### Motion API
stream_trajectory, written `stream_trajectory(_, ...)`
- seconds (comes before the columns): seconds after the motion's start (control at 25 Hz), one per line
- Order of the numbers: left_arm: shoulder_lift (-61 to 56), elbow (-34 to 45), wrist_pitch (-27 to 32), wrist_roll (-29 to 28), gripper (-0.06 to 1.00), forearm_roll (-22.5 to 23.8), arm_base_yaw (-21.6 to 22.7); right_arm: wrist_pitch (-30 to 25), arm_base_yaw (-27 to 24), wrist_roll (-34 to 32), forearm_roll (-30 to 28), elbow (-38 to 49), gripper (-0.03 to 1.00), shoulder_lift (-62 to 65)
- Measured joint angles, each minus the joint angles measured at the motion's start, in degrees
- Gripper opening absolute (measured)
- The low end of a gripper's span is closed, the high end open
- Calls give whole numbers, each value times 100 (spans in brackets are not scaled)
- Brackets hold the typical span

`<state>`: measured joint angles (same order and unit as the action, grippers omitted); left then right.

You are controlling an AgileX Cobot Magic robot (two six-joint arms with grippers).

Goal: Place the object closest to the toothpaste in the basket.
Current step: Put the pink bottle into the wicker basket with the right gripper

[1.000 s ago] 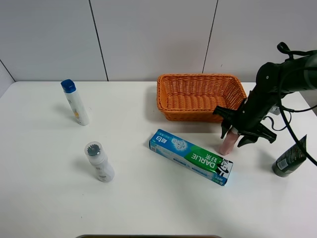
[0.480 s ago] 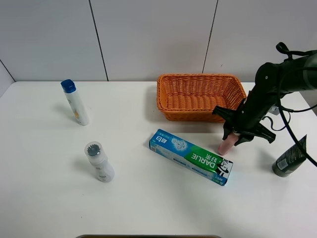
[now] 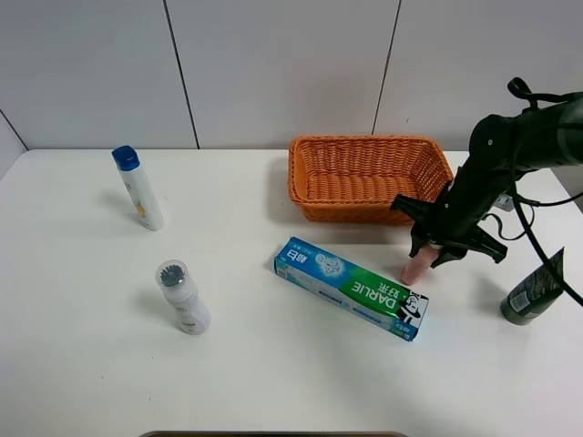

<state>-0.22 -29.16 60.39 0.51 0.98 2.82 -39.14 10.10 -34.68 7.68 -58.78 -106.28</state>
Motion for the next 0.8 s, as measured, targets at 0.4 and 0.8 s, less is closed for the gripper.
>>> stream_trajectory(0.4,0,0,0,0,94,0,0,-163,60,36,-170,0,38,520)
stream_trajectory(0.8,0,0,0,0,94,0,0,-377,405,111,-231,0,38,1253)
